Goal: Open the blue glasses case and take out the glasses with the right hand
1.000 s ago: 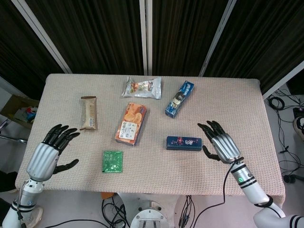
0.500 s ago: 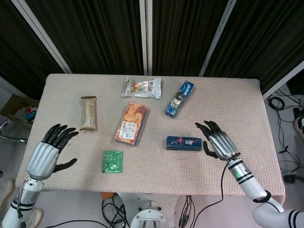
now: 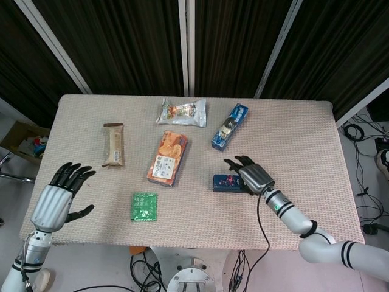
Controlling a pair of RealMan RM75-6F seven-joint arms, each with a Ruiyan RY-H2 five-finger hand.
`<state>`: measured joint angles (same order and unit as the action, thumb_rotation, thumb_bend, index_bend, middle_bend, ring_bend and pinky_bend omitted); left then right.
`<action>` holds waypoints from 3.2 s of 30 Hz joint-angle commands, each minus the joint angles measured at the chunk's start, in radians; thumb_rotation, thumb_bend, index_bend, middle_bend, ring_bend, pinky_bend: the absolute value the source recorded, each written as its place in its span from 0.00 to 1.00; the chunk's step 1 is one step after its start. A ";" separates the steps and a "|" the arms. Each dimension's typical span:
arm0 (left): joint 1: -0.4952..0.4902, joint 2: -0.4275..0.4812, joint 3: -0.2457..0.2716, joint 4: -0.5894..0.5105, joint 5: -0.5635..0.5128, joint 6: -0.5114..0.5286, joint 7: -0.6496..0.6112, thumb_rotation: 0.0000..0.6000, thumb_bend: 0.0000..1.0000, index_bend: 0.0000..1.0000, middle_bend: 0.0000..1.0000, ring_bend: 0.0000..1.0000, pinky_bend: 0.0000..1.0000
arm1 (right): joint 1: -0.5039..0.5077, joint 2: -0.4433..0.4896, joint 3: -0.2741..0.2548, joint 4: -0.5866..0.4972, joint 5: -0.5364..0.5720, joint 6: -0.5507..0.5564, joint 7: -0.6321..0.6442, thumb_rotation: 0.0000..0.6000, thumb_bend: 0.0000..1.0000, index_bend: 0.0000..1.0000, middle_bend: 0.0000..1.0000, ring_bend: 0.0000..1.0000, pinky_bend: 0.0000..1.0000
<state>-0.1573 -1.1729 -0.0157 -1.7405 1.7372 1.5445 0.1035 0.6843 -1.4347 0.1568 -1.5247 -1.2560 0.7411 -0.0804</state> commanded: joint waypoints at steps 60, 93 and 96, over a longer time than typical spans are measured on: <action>0.032 0.012 0.021 0.020 0.019 0.050 -0.014 1.00 0.05 0.21 0.19 0.12 0.12 | 0.010 0.010 -0.038 -0.010 0.048 -0.057 0.200 1.00 1.00 0.00 0.14 0.00 0.00; 0.052 0.022 0.024 0.014 0.020 0.064 -0.010 1.00 0.05 0.22 0.19 0.12 0.12 | 0.172 -0.022 -0.047 -0.070 0.125 -0.041 -0.061 1.00 0.49 0.00 0.18 0.00 0.00; 0.054 0.024 0.025 0.012 0.017 0.063 -0.008 1.00 0.05 0.21 0.19 0.12 0.12 | 0.168 -0.014 -0.062 -0.064 0.117 -0.015 -0.105 1.00 0.34 0.00 0.21 0.00 0.00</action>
<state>-0.1032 -1.1492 0.0093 -1.7283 1.7547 1.6079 0.0951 0.8587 -1.4563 0.1053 -1.5954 -1.1309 0.7115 -0.1564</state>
